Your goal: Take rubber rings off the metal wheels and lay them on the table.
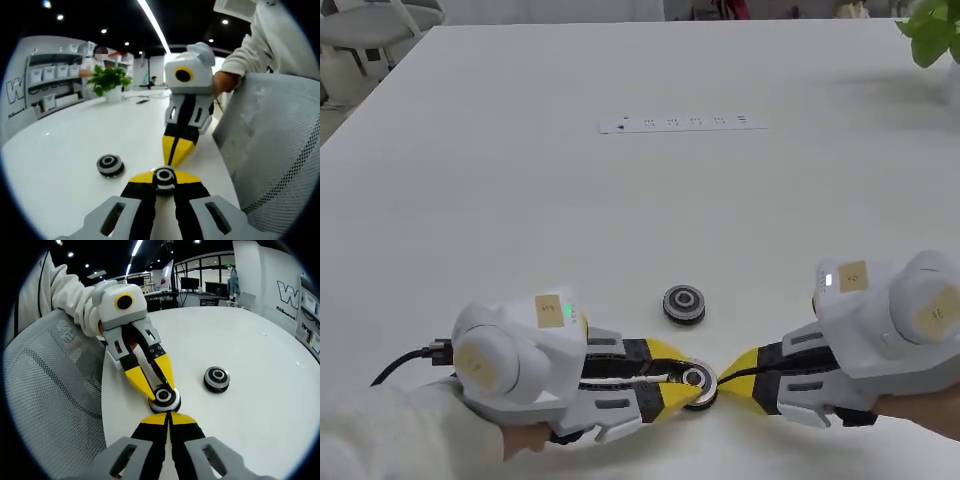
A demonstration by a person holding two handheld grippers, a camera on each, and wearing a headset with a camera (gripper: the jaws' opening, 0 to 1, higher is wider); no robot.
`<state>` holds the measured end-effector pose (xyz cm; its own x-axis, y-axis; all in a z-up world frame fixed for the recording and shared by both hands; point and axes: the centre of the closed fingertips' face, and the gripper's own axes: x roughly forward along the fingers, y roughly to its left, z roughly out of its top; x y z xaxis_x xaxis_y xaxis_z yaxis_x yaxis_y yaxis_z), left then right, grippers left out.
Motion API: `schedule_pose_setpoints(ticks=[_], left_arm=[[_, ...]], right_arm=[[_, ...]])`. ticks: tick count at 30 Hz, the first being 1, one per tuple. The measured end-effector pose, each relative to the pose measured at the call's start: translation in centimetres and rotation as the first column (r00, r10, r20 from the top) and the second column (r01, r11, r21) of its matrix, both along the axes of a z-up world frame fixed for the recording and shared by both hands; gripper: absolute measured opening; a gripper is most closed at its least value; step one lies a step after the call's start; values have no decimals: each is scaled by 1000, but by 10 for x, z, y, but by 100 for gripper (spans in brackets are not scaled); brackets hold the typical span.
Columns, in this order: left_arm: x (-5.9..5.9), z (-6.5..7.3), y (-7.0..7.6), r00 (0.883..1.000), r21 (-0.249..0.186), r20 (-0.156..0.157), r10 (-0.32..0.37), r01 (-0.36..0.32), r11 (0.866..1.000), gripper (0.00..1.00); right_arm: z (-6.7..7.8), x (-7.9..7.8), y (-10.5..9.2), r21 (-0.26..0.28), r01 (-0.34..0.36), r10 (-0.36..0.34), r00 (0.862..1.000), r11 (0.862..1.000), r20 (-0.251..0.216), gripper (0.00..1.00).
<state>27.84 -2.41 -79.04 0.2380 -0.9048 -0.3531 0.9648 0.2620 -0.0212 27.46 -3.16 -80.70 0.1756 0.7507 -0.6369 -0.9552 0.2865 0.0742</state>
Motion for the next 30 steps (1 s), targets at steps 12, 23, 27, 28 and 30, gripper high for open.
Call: schedule_pose_setpoints(ticks=[12, 23, 27, 28, 30], left_arm=[[0, 1, 1, 1000, -10, 4, -3, 3, 1000, 14], [1, 0, 1, 1000, -27, -4, 8, -8, 1000, 14], [1, 0, 1, 1000, -24, -1, 7, -7, 1000, 14], [1, 0, 1, 1000, -24, -1, 7, -7, 1000, 14], [0, 0, 1, 1000, -22, 3, 7, -7, 1000, 14]], right_arm=[[0, -2, 6, 51, -23, 24, 1000, 998, -2, 14], [0, -1, 10, 95, -19, 20, 1000, 995, -7, 22], [0, -1, 8, 79, -23, 23, 1000, 997, -6, 19], [0, -1, 8, 78, -23, 23, 1000, 997, -5, 18], [-1, -9, 9, 74, -50, 53, 998, 996, -40, 14]])
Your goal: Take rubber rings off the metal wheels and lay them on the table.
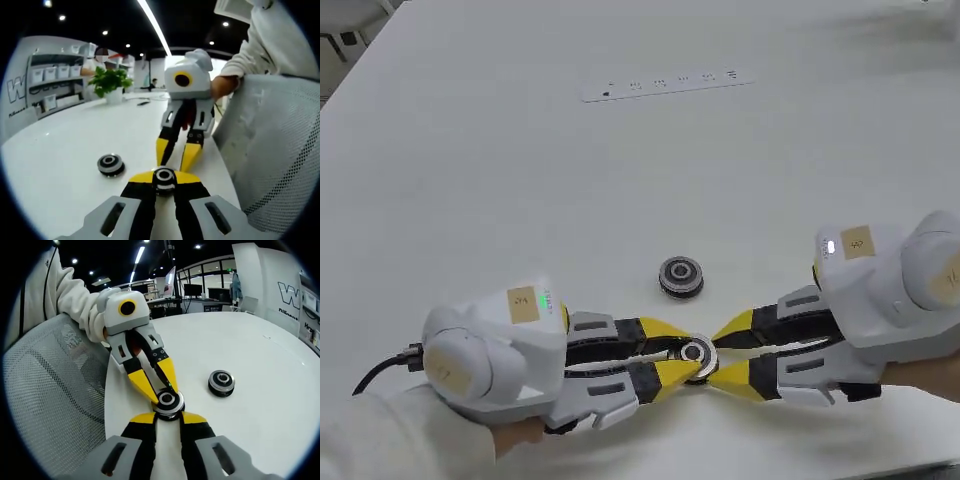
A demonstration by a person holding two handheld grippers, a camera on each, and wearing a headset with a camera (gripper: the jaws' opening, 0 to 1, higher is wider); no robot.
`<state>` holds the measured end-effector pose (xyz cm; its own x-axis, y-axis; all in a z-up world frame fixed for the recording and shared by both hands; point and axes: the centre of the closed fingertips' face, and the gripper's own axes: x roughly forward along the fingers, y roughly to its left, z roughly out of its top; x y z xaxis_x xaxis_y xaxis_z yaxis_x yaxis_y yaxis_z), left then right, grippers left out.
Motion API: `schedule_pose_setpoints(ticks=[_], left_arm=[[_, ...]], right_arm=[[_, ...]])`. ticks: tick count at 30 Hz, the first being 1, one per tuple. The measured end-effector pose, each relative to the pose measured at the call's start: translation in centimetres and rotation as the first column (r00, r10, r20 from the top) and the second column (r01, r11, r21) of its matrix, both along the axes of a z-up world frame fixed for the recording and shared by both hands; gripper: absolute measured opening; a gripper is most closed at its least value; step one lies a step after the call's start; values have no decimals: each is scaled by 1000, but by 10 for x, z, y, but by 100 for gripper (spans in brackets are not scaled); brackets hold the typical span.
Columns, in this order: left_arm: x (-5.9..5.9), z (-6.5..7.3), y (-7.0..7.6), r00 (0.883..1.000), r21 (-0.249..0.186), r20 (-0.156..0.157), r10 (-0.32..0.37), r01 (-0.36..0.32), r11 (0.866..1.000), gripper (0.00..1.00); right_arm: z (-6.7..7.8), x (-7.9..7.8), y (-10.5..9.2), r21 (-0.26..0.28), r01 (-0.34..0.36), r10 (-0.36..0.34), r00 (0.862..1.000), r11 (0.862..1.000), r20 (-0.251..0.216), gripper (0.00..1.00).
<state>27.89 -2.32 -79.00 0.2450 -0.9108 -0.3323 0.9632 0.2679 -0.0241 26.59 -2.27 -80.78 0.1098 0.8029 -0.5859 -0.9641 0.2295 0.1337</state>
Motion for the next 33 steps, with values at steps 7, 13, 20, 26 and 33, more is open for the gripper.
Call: schedule_pose_setpoints(ticks=[7, 13, 20, 26, 33], left_arm=[[0, 0, 0, 1000, 2, 2, 4, -4, 1000, 14], [0, 0, 0, 1000, 1, 2, 5, -5, 1000, 14], [-1, 0, 0, 1000, 1, 2, 1, -1, 1000, 14], [-1, 0, 0, 1000, 0, 2, 1, -1, 1000, 14], [-1, 1, -1, 1000, 0, 3, 2, -2, 1000, 14]], right_arm=[[1, 5, -3, -5, 35, -35, 999, 999, 15, 11], [-2, 9, -8, -24, 73, -73, 997, 997, -7, 0], [-2, 4, -7, -19, 99, -100, 991, 995, -85, 8], [-3, 6, -7, -30, 99, -101, 993, 995, -62, 6], [-3, 7, -8, -41, 113, -116, 991, 993, -71, 5]])
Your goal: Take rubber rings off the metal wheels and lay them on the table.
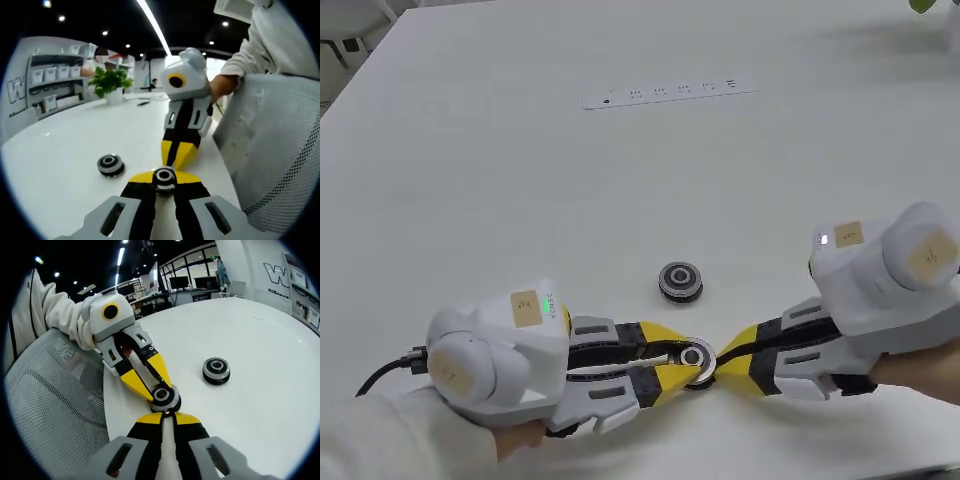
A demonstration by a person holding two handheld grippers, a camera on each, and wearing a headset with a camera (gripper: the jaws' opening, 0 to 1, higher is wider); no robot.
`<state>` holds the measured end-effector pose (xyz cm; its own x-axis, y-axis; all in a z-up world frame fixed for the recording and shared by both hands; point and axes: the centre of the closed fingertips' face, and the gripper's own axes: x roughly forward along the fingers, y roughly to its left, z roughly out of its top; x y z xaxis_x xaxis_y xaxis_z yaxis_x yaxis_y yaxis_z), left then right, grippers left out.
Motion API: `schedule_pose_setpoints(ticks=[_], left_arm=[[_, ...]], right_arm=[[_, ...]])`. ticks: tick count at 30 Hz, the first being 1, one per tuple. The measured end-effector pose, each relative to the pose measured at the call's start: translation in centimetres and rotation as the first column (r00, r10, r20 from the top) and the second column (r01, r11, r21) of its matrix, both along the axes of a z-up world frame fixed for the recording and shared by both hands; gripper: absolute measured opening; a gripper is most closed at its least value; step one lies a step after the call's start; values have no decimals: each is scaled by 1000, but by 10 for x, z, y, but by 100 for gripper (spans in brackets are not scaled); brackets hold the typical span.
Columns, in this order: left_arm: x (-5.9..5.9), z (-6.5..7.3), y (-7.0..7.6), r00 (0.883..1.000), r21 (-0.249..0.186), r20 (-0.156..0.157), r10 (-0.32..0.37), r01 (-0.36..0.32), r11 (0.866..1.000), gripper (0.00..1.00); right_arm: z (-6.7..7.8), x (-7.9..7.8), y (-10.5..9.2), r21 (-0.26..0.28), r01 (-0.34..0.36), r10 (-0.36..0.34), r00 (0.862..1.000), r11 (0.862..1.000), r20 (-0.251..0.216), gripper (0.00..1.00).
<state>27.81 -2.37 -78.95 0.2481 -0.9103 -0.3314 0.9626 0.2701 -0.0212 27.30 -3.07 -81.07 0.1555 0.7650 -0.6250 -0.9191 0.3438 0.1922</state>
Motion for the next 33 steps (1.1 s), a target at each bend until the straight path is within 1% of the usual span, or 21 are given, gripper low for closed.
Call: schedule_pose_setpoints(ticks=[4, 8, 10, 13, 15, 17, 18, 20, 21, 22, 23, 24, 25, 26, 27, 28, 29, 30, 31, 32, 33], left_arm=[[0, 0, 0, 1000, 3, 0, 1, -1, 1000, 14], [0, 0, 0, 1000, 4, 1, 2, -2, 1000, 14], [0, 0, 0, 1000, 5, 2, 2, -2, 1000, 14], [0, 0, 0, 1000, 7, 3, 1, -1, 1000, 14], [0, 0, 1, 1000, 7, 3, 1, -1, 1000, 14], [1, 0, 1, 1000, 7, 4, 1, -1, 1000, 14], [1, 0, 1, 1000, 7, 4, 1, -1, 1000, 14], [1, 0, 1, 1000, 7, 5, 2, -2, 1000, 14], [1, 0, 1, 1000, 7, 5, 2, -2, 1000, 14], [1, 0, 1, 1000, 7, 5, 1, -1, 1000, 14], [1, 0, 1, 1000, 7, 5, 1, -1, 1000, 14], [1, 0, 1, 1000, 7, 6, 1, -1, 1000, 14], [1, 0, 1, 1000, 8, 6, 1, -1, 1000, 14], [1, 0, 1, 1000, 8, 6, 2, -2, 1000, 14], [1, 0, 1, 1000, 8, 6, 1, -1, 1000, 14], [1, 0, 1, 1000, 8, 6, 1, -1, 1000, 14], [1, 0, 1, 1000, 7, 6, 2, -2, 1000, 14], [1, 0, 1, 1000, 7, 7, 1, -1, 1000, 14], [1, 0, 1, 1000, 7, 7, 1, -1, 1000, 14], [1, 0, 1, 1000, 8, 7, 1, -1, 1000, 14], [1, 0, 1, 1000, 8, 8, 1, -1, 1000, 14]], right_arm=[[0, -1, 1, -66, -51, 56, 995, 996, 77, 5], [-1, 1, 1, -110, -58, 73, 988, 992, 133, 0], [-2, 2, 0, -89, -12, 19, 997, 996, 78, 0], [-2, 5, -1, -79, 21, -18, 999, 997, 45, 0], [0, 9, -3, -53, 95, -96, 995, 994, -16, 0], [2, 13, -4, 0, 188, -186, 974, 982, -127, 0], [3, 15, -6, 35, 254, -240, 946, 967, -216, 0], [4, 17, -7, 72, 318, -283, 910, 945, -302, 0], [4, 17, -8, 93, 356, -302, 882, 930, -362, 0], [4, 17, -9, 101, 384, -316, 859, 918, -402, 0], [4, 17, -9, 115, 421, -328, 826, 900, -457, 0], [5, 17, -9, 124, 441, -332, 807, 889, -488, 0], [6, 17, -9, 134, 470, -337, 777, 872, -532, 0], [7, 16, -8, 140, 481, -335, 763, 866, -552, 0], [8, 15, -7, 146, 485, -331, 758, 862, -563, 0], [9, 15, -7, 162, 499, -325, 744, 852, -584, 0], [12, 14, -5, 177, 504, -313, 736, 846, -600, 0], [12, 14, -6, 175, 508, -313, 730, 843, -607, 0], [11, 13, -6, 171, 506, -317, 732, 845, -603, 0], [12, 12, -5, 175, 508, -312, 729, 843, -610, 0], [14, 11, -3, 181, 512, -305, 720, 839, -624, 0]])
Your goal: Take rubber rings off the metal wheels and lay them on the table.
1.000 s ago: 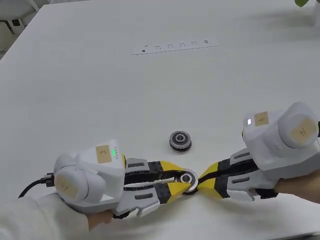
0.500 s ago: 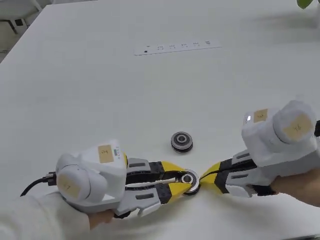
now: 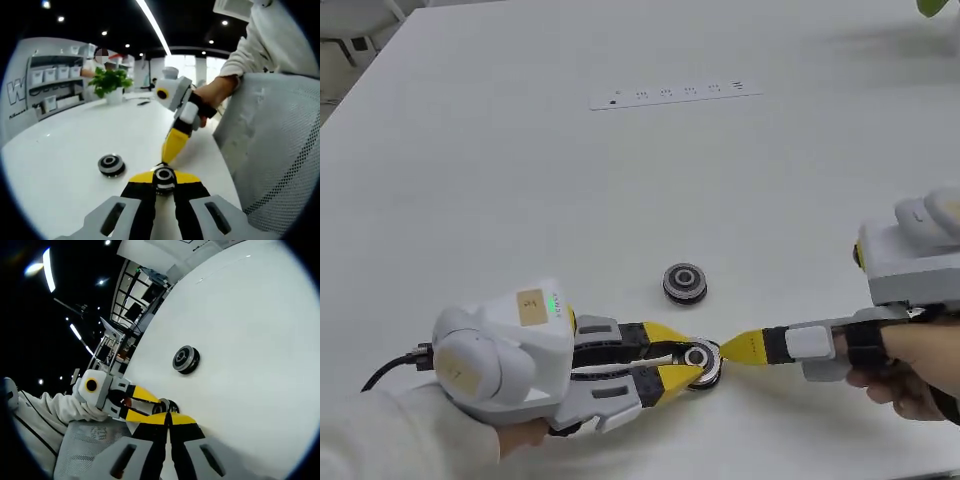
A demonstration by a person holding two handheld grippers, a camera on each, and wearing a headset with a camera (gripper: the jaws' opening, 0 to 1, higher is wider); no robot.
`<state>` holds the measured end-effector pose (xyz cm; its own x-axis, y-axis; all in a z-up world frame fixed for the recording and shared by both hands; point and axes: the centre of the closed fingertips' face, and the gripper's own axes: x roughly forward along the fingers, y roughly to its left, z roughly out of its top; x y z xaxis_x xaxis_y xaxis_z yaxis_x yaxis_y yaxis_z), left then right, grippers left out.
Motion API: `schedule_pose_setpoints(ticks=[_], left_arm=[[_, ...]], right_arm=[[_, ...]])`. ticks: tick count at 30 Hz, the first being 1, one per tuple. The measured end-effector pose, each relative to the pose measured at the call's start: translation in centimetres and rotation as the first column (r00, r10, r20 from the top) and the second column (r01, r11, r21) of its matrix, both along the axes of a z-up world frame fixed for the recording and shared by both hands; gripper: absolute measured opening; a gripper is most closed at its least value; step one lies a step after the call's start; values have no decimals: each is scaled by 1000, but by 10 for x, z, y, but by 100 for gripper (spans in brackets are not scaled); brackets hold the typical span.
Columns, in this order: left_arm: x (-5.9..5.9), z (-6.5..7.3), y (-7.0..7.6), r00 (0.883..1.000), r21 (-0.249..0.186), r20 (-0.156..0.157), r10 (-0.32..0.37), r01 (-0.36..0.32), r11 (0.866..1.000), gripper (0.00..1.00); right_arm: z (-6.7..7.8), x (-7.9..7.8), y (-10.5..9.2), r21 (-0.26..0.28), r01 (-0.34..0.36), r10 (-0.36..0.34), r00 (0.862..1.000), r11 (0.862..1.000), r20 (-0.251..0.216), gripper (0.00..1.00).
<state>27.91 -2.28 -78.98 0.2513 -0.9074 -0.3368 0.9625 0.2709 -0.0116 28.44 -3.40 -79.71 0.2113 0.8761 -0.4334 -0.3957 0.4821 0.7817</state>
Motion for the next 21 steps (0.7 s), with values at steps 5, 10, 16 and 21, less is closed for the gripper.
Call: schedule_pose_setpoints(ticks=[5, 10, 16, 21], left_arm=[[0, 0, 0, 1000, 2, 3, -3, 3, 1000, 14], [-1, 0, -1, 1000, 3, 3, -6, 6, 1000, 14], [-1, 0, 0, 1000, 5, 3, -6, 6, 1000, 14], [-1, 0, 0, 1000, 6, 3, -7, 7, 1000, 14]], right_arm=[[2, -3, 2, 12, -3, 3, 1000, 1000, -9, 0], [4, -5, 5, 16, -18, 18, 1000, 1000, 0, 0], [6, -4, 6, 26, -16, 16, 1000, 1000, -2, 0], [8, -5, 7, 34, -19, 19, 1000, 999, 2, 0]])
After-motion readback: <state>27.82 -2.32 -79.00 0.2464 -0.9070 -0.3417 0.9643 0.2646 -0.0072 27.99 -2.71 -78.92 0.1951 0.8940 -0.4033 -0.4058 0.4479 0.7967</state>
